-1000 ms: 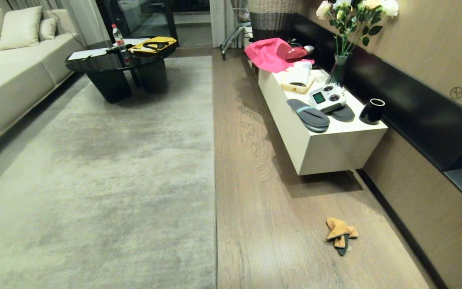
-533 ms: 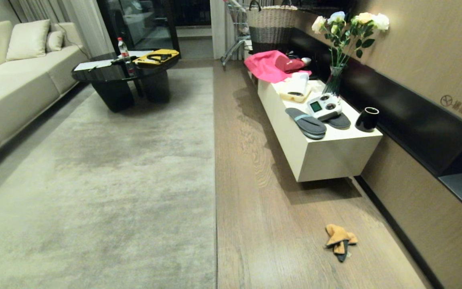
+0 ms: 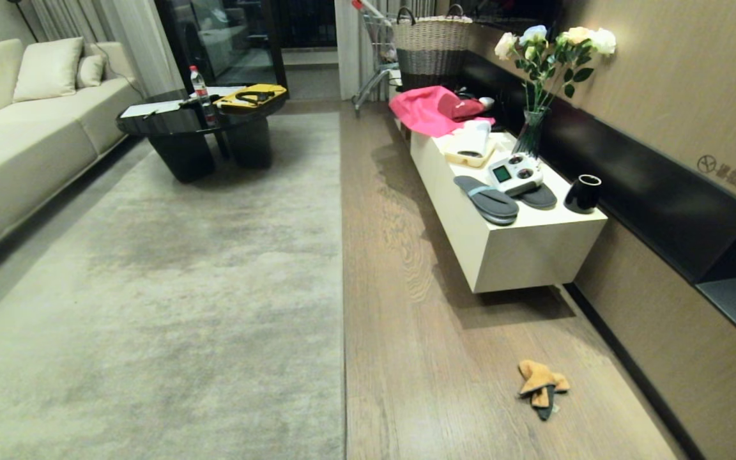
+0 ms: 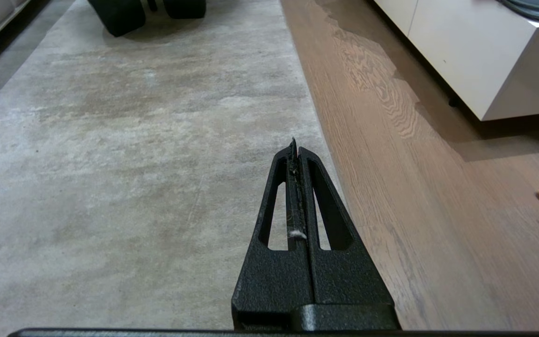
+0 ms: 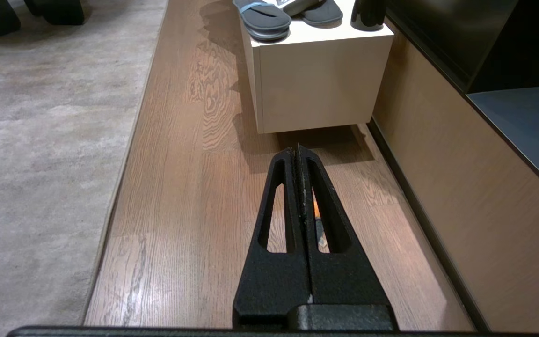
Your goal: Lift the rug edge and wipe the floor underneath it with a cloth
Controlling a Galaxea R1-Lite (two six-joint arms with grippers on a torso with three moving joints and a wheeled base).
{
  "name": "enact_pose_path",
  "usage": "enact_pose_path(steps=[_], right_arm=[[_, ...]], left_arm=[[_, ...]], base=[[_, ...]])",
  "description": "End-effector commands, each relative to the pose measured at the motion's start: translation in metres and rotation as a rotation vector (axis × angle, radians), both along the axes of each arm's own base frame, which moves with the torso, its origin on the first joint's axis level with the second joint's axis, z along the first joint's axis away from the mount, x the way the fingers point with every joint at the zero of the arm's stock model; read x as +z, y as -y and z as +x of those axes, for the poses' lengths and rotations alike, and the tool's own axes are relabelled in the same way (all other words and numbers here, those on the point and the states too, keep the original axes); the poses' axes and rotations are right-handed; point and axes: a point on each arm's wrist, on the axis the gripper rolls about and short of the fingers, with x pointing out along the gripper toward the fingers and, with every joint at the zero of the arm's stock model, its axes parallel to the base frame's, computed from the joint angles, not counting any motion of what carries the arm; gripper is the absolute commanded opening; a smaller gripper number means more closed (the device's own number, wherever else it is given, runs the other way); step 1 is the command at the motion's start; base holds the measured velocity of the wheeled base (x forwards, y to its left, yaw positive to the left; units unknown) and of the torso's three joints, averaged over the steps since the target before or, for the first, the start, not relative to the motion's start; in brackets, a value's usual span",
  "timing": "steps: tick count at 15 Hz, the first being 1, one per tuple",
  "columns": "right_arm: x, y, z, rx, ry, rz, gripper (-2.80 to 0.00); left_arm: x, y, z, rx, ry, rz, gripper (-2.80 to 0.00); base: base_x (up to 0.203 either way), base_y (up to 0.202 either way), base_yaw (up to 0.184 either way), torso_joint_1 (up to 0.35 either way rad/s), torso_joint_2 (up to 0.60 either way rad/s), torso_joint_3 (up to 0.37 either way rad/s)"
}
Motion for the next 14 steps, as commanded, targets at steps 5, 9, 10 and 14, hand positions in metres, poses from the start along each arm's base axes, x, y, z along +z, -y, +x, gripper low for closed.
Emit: enact_pose_path(steps=[5,9,10,14], right_arm=[[0.0001,0.0000,0.0001,0.000,-0.001,0.001,-2.80],[0.0001,0.0000,0.0001,0.000,-0.001,0.002,-2.80],[0.0001,0.0000,0.0001,0.000,-0.001,0.001,-2.80],[-0.0001,0.0000,0.0001,0.000,-0.003,-0.002,-2.80]], left_arm=[[0.0001,0.0000,0.0000,0.000,0.001,0.001,-2.80],[0.0000,0.0000,0.0000,0.000,0.000,0.001,-2.80],[0.0001,0.0000,0.0000,0.000,0.001,0.001,-2.80],[0.0000,0.0000,0.0000,0.000,0.000,0.001,-2.80]], base=[[0.000,0.000,0.000,0.000,0.00,0.000],[0.000,0.000,0.000,0.000,0.00,0.000],[0.000,0.000,0.000,0.000,0.00,0.000],[0.000,0.000,0.000,0.000,0.00,0.000]])
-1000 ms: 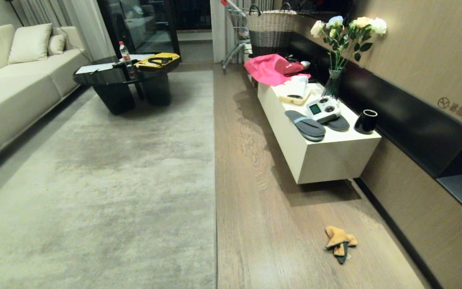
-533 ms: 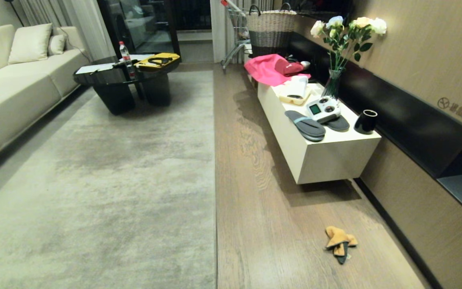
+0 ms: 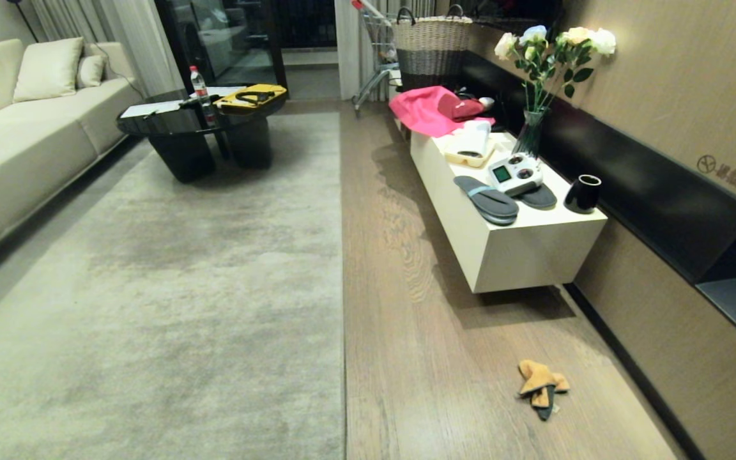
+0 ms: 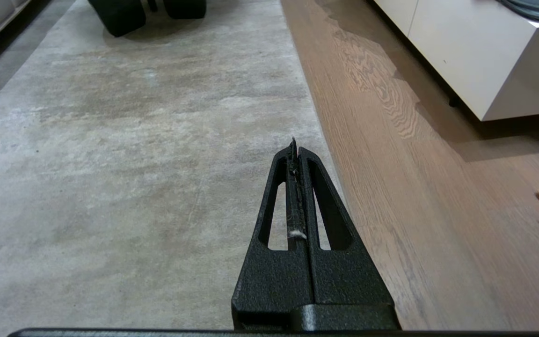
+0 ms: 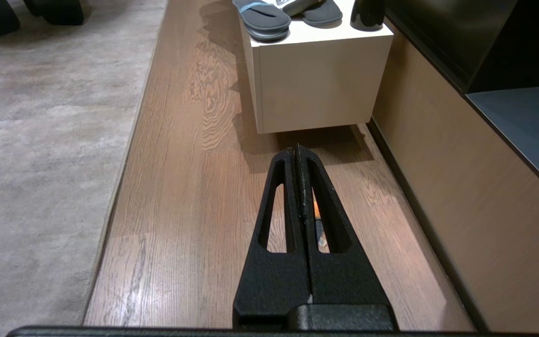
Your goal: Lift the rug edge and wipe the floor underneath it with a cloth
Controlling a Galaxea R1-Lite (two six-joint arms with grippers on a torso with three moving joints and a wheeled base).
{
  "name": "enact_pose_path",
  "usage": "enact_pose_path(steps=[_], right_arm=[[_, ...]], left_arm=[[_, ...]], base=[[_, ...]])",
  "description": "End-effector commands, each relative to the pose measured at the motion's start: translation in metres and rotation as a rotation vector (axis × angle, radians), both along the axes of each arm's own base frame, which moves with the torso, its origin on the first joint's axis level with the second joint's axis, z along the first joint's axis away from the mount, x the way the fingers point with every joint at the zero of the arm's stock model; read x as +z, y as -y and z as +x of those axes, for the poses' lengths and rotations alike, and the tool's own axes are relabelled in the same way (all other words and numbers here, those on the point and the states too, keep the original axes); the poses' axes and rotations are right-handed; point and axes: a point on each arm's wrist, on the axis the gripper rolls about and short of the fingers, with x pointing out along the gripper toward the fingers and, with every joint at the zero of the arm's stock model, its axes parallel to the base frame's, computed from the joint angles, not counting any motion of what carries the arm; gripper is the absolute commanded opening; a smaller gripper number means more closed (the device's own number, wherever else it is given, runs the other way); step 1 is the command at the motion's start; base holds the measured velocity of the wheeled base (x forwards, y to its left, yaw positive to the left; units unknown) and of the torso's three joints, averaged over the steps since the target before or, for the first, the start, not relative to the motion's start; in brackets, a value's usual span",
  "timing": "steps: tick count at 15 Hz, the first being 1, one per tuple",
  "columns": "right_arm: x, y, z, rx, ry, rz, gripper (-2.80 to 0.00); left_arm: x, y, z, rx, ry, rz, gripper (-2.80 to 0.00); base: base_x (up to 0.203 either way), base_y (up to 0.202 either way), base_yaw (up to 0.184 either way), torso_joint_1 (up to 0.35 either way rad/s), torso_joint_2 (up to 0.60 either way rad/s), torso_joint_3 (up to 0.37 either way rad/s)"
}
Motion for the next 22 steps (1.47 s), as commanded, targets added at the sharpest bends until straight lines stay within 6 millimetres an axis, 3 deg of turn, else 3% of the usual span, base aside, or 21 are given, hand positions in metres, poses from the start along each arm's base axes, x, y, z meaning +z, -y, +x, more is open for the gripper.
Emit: enact_pose_path(steps=[1,7,22], right_arm=[[-0.0001,0.0000,0.0001,-0.001,-0.003,-0.003,-2.80],[-0.0001,0.0000,0.0001,-0.001,-0.003,-0.003,-2.80],[-0.0001,0.0000,0.0001,0.001,-0.002,0.000,-2.80]], left_arm=[[0.0001,0.0000,0.0000,0.000,0.001,0.000,-2.80],[0.0001,0.0000,0.0000,0.000,0.001,0.000,-2.80],[0.0000,0.0000,0.0000,0.000,0.000,0.000,-2.80]], base=[[0.000,0.000,0.000,0.000,0.00,0.000],[0.000,0.000,0.000,-0.001,-0.03,-0.042],[0.000,0.000,0.000,0.045,-0.43,-0.384]])
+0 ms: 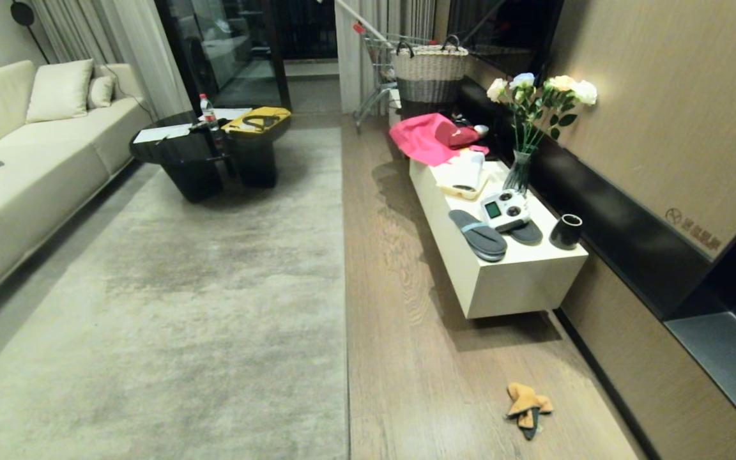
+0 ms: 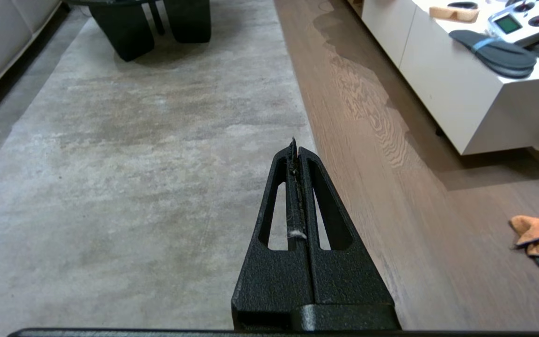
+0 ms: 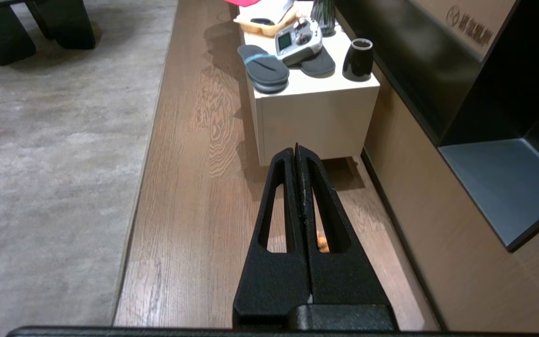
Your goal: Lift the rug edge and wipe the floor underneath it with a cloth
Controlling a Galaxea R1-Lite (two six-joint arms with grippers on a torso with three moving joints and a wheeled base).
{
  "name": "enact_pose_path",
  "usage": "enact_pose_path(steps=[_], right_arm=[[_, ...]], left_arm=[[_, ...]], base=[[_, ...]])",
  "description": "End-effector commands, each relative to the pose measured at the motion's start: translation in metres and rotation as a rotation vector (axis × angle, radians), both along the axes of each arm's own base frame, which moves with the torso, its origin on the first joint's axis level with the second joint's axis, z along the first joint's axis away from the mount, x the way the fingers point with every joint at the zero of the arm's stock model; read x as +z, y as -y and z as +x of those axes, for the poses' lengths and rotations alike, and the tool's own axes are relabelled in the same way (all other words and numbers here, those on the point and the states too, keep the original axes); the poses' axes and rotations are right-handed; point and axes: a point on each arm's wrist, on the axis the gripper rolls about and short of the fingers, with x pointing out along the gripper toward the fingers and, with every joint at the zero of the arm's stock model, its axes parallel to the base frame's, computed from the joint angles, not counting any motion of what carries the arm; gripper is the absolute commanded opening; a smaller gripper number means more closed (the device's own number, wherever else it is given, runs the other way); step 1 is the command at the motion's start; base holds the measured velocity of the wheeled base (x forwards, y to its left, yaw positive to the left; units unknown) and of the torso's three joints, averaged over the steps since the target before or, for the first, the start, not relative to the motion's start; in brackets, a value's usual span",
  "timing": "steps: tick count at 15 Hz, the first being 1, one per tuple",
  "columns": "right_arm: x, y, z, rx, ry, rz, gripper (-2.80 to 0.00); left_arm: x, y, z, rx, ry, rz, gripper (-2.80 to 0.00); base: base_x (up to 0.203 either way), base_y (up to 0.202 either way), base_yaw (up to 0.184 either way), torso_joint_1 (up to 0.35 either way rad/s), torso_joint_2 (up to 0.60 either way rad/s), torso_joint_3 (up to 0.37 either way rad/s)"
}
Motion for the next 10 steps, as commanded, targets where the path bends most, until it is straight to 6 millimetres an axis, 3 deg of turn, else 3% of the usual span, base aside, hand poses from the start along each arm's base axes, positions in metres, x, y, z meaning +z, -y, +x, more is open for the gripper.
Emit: enact_pose_path(steps=[1,10], right_arm=[[0.0001,0.0000,0.0001,0.000,-0.001,-0.002,-2.80],[0.0002,0.0000,0.0001,-0.001,0.001,0.001,-2.80]], left_arm=[[0.0000,0.0000,0.0000,0.001,0.000,0.000,-2.80],[0.0000,0.0000,0.0000,0.001,0.000,0.000,-2.80]], base=[[0.000,0.000,0.000,0.133,-0.49,-0.359],[0.000,0.000,0.000,0.179,-0.54,-0.363]])
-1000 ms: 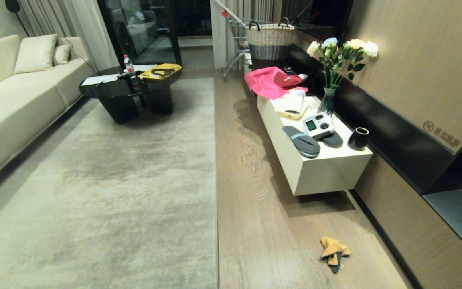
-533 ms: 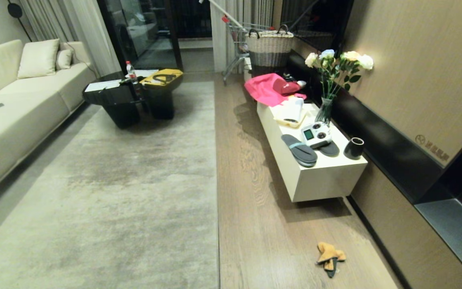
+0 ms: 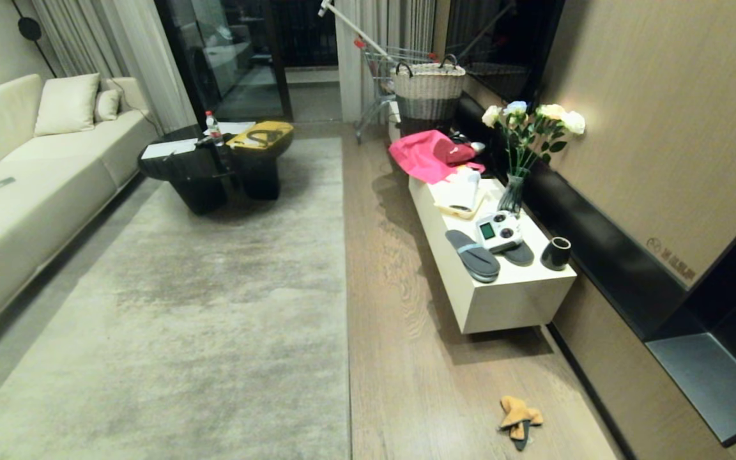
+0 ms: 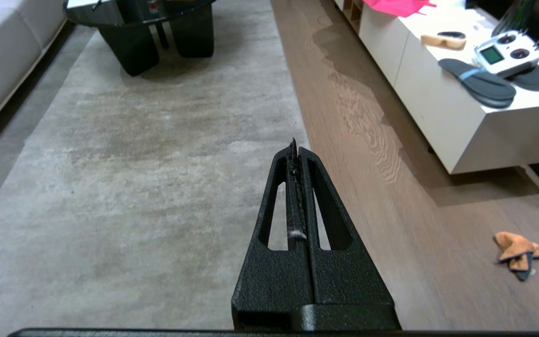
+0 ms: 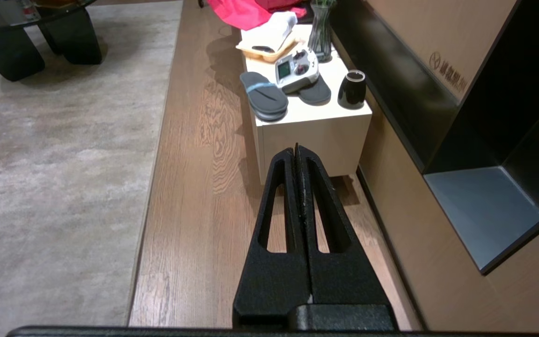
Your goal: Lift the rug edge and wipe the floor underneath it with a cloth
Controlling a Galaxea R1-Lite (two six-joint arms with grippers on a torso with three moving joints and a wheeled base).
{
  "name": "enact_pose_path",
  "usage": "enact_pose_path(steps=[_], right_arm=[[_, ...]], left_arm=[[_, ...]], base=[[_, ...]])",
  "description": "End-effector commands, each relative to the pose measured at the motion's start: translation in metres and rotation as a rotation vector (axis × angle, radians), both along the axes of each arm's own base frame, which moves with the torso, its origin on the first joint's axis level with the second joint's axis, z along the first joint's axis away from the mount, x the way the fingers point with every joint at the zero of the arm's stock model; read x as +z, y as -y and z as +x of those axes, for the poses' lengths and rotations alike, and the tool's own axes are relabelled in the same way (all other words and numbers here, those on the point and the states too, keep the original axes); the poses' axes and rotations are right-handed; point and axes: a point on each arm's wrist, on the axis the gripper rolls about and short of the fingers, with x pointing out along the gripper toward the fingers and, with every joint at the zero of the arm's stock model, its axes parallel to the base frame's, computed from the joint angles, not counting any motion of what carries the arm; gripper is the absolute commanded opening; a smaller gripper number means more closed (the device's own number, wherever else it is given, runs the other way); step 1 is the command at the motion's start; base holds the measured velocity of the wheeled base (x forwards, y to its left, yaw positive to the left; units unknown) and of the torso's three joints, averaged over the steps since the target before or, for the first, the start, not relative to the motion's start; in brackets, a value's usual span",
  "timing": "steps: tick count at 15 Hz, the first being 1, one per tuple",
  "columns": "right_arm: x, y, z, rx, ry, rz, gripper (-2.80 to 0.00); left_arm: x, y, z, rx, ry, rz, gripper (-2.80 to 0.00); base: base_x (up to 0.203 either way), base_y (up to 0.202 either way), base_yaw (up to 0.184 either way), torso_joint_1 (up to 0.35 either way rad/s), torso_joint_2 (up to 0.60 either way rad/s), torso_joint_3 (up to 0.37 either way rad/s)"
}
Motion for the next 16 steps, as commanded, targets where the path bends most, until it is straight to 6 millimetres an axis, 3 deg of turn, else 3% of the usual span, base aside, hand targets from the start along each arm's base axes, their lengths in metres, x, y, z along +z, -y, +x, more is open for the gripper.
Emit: enact_pose_path(steps=[1,5,16], right_arm=[[0.0001,0.0000,0.0001,0.000,-0.001,-0.001,-2.80],[0.0001,0.0000,0.0001,0.000,-0.001,-0.002,-2.80],[0.0000,0.0001,0.0001,-0.002,-0.002,-0.002,-2.80]], left_arm=[[0.0001,0.0000,0.0000,0.000,0.001,0.001,-2.80],[0.0001,0.0000,0.0000,0.000,0.001,0.001,-2.80],[0.0001,0.0000,0.0000,0.000,0.001,0.001,-2.80]], base=[[0.000,0.000,0.000,0.226,-0.59,-0.365],[0.000,0.000,0.000,0.218,-0.55,-0.333],[0.000,0.000,0.000,0.151,-0.36,-0.206]])
